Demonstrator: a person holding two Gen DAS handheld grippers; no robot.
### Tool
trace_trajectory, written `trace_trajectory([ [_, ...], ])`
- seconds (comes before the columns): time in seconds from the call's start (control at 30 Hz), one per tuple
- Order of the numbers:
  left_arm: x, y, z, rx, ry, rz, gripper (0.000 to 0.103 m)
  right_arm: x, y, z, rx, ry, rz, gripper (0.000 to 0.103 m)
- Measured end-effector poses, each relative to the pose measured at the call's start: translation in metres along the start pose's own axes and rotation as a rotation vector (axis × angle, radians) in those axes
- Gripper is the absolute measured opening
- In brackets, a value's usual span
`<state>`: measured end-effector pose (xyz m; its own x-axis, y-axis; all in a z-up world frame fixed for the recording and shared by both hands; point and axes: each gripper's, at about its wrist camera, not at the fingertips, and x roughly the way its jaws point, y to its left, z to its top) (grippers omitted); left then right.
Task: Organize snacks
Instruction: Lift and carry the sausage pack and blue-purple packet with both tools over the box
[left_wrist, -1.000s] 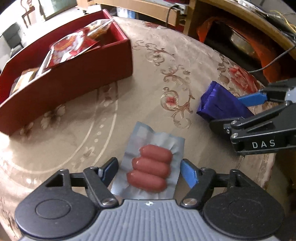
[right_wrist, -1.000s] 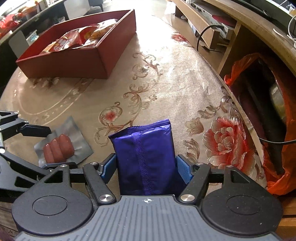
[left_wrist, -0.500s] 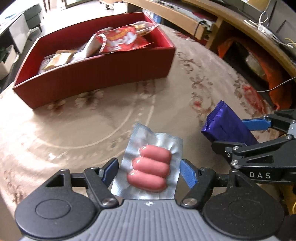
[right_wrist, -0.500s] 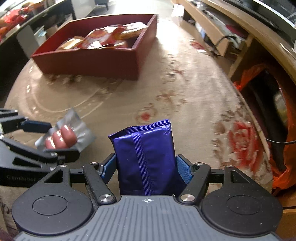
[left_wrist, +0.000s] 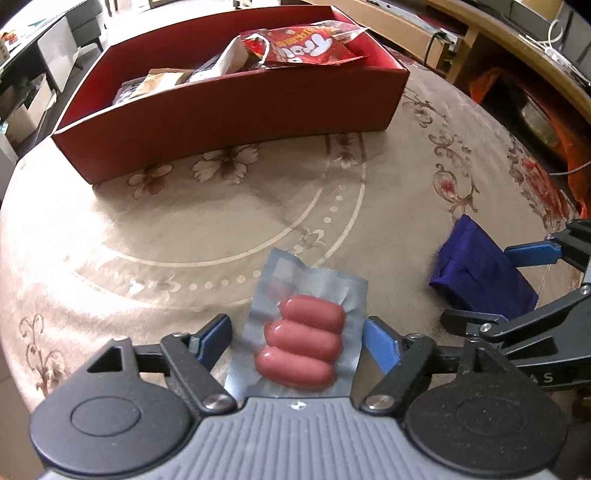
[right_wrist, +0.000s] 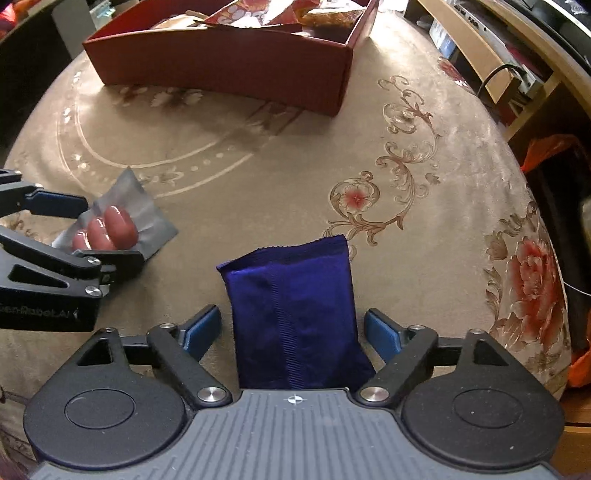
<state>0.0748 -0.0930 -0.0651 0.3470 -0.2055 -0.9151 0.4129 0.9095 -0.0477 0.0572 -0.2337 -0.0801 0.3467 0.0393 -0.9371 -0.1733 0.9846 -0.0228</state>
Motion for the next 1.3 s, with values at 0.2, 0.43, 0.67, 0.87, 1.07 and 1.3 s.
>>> trace_trajectory([
  [0.2, -0.005, -0.007, -0.003, 0.022, -0.003, 0.026, 0.070, -0.005, 0.002, -0.002, -0.004, -0.012, 0.000, 0.074],
  [0.43, -0.018, 0.002, -0.001, -0.041, -0.028, -0.004, 0.069, -0.021, 0.012, -0.002, 0.000, -0.060, -0.009, 0.074],
  [0.67, -0.038, 0.013, 0.008, -0.099, -0.091, -0.025, 0.069, -0.036, 0.008, 0.008, 0.073, -0.118, 0.005, 0.074],
  [0.87, -0.044, 0.026, 0.015, -0.144, -0.112, -0.026, 0.069, -0.040, 0.011, 0.020, 0.105, -0.139, 0.015, 0.074],
  [1.07, -0.059, 0.039, 0.025, -0.190, -0.171, -0.007, 0.069, -0.047, 0.013, 0.034, 0.135, -0.185, 0.032, 0.074],
  [1.3, -0.072, 0.048, 0.039, -0.210, -0.239, 0.038, 0.069, -0.056, 0.013, 0.052, 0.181, -0.245, 0.052, 0.074],
])
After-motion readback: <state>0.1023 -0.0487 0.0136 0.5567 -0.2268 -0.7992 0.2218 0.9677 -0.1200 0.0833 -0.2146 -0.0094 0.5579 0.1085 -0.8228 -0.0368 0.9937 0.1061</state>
